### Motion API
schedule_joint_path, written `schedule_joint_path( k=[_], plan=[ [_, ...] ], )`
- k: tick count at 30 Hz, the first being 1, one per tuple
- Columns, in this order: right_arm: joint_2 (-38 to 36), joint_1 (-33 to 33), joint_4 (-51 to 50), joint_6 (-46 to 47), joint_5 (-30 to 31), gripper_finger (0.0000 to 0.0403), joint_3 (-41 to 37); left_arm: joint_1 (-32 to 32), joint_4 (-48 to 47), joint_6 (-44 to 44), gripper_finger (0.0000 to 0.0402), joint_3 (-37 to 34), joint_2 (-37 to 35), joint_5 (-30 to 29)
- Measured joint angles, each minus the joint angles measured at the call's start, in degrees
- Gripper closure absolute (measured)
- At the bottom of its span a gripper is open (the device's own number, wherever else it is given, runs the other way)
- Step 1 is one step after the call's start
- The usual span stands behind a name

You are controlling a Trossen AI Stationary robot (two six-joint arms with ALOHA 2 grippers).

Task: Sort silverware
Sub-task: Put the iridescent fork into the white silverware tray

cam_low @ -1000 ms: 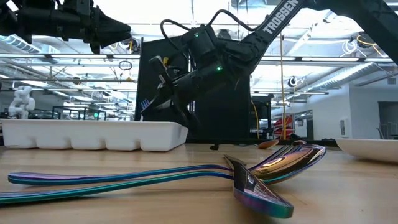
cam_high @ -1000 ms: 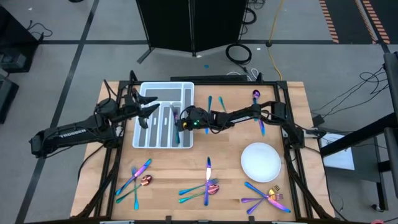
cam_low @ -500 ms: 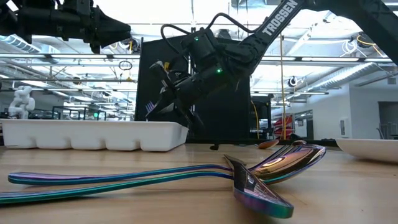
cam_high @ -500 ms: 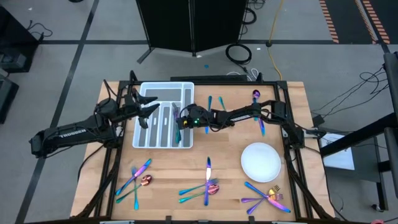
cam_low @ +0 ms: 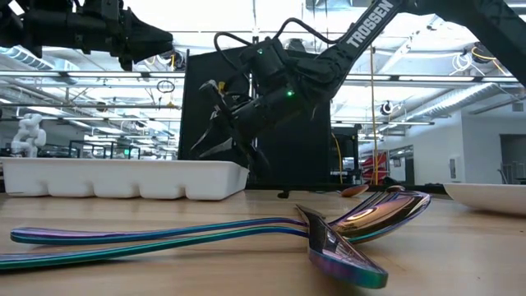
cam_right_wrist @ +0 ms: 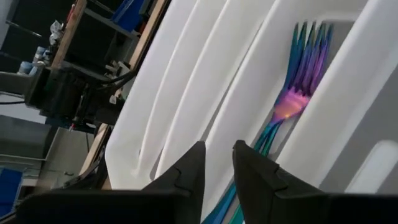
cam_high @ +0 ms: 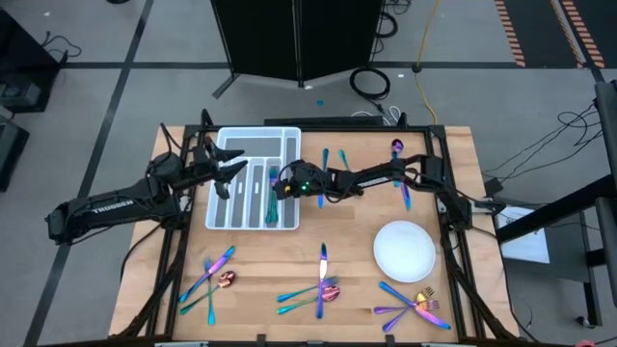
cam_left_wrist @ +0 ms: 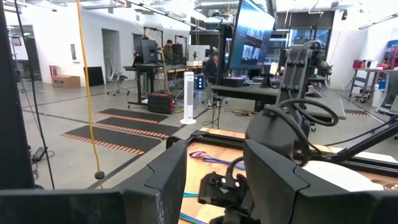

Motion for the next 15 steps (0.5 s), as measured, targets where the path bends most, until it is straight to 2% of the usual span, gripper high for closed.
schedule_joint_path(
  k=[4, 10, 15],
  plan=[
    [-0.8, -1.0, 0.3, -3.4, -3.5, 0.0328, 0.0, 0.0, 0.0, 0.0, 0.0242, 0.0, 0.0, 0.0],
    [-6.0, -0.3, -1.5, -12.6, -4.2, 0.033, -0.1, 0.0, -0.1, 0.0, 0.0242, 0.0, 0.0, 0.1],
    [-14.7, 1.5, -12.3, -19.8, -4.5, 0.0331, 0.0, 0.0, -0.1, -0.1, 0.0242, 0.0, 0.0, 2.2]
  ],
)
